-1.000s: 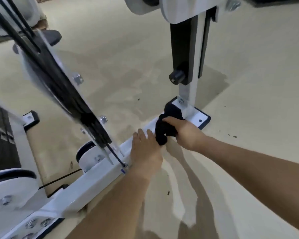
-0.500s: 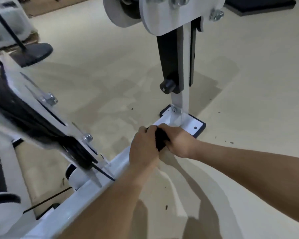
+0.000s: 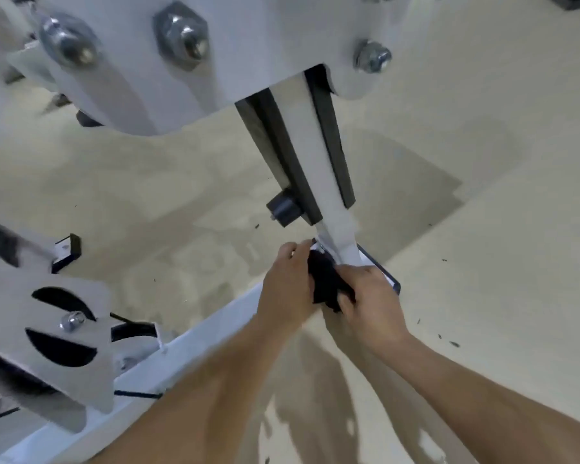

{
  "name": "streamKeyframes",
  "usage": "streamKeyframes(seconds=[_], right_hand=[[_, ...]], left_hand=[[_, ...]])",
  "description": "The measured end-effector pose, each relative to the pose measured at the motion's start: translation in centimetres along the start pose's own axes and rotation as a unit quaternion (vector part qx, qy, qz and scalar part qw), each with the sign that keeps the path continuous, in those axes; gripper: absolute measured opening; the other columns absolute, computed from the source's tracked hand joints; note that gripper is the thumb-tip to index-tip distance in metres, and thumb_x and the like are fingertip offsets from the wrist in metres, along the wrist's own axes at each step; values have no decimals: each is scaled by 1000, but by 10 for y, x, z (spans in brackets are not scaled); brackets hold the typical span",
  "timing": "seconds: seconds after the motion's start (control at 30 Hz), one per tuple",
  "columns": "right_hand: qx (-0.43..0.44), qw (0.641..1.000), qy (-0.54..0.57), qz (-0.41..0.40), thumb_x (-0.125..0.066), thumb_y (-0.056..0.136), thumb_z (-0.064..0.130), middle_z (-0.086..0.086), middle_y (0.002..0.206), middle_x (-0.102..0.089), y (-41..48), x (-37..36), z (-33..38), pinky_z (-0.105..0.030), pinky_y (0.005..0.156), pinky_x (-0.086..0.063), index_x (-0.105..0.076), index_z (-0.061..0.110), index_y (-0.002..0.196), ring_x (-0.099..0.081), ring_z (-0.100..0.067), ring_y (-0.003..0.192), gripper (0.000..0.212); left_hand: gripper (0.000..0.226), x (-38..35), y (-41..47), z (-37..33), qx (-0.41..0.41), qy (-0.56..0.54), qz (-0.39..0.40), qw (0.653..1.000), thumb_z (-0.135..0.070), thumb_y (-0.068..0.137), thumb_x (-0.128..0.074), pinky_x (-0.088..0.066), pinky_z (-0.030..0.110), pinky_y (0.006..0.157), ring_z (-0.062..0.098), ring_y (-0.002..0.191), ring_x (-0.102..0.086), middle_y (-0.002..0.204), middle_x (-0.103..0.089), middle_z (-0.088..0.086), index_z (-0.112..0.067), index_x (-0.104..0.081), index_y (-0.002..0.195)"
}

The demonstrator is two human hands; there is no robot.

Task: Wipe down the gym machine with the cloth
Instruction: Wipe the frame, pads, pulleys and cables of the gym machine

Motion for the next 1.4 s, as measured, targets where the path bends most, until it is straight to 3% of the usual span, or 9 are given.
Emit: streamKeyframes(seconds=[0.17, 0.3, 0.37, 0.47, 0.67, 0.8, 1.07, 1.27, 1.4], right_hand=[[-225, 948, 173, -144, -60, 86, 18, 1, 100, -59, 14, 38, -41, 0, 68, -35, -71, 22, 91, -52, 7, 83, 12], [-279, 895, 322, -134, -55, 92, 19, -6, 78, -66, 45, 39, -29, -32, 63, -53, -69, 17, 85, -63, -19, 69, 16], [-308, 866, 363, -155, -53, 93, 20, -7, 83, -67, 46, 34, -23, -40, 71, -55, -65, 15, 87, -65, -27, 78, 14], [-297, 850, 391, -194, -55, 92, 25, 19, 77, -63, 42, 23, -10, -15, 61, -49, -54, 32, 82, -60, -2, 70, 12], [-404, 805, 423, -98, -52, 94, 7, -12, 81, -66, 12, -11, -26, -34, 73, -54, -60, 11, 86, -64, -31, 82, 11], [-369, 733, 563, -99, -61, 93, 16, -25, 82, -66, 27, 14, -4, -41, 66, -53, -61, -3, 95, -63, -30, 68, 20], [-10, 898, 356, -258, -58, 86, 28, 6, 99, -53, 55, 117, 139, -9, 78, -38, -55, 29, 84, -54, -3, 86, 4], [46, 987, 64, -137, -48, 95, 26, 0, 136, -45, 54, 81, 113, -36, 89, -47, -44, 18, 139, -51, -24, 119, 45], [-45, 983, 158, -87, -51, 94, 16, 8, 117, -43, 54, 87, 96, -33, 67, -45, -45, 32, 120, -59, -23, 86, 31]], left_hand=[[14, -3, 13, 1, 105, -95, -58, 988, -8, 77, -65, -34, 4, 66, 6, 72, -48, 81, -55, -12, -18, -66, 87], [16, 2, 4, 4, 171, -184, -93, 964, -11, 82, -66, -40, 7, 70, 3, 78, -60, 83, -70, -9, -23, -77, 84], [25, 13, 3, 7, 253, -295, -180, 904, -9, 80, -63, -50, 19, 73, 5, 73, -65, 75, -72, -13, -29, -76, 76], [13, 11, 6, -3, 346, -477, -229, 775, -16, 77, -62, -55, 32, 65, 14, 64, -68, 68, -71, -8, -27, -67, 71], [17, -22, -19, -52, 338, -404, -8, 850, -19, 82, -54, -56, 50, 82, 28, 86, -70, 81, -74, 2, -21, -71, 76], [20, 21, -21, -76, 273, -453, -108, 841, -20, 84, -61, -58, 34, 76, 15, 75, -71, 77, -75, -3, -30, -75, 74], [18, 177, -15, -92, 157, -493, -353, 779, -17, 86, -69, -52, 24, 62, 13, 64, -63, 67, -69, -4, -16, -75, 69], [32, 179, -30, -117, 78, -160, -191, 965, -15, 93, -56, -37, 0, 88, -10, 107, -55, 123, -63, -20, -33, -68, 116], [47, 200, -58, -157, -81, 102, -192, 973, 1, 83, -56, -35, 9, 89, 8, 124, -40, 138, -52, -3, -25, -66, 121]])
Point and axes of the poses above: each hand's wrist, its own y-axis towards the middle knuckle, its own x-axis out of the back of the hand, z = x × y, the point moved 6 cm from there along y, towards the middle knuckle
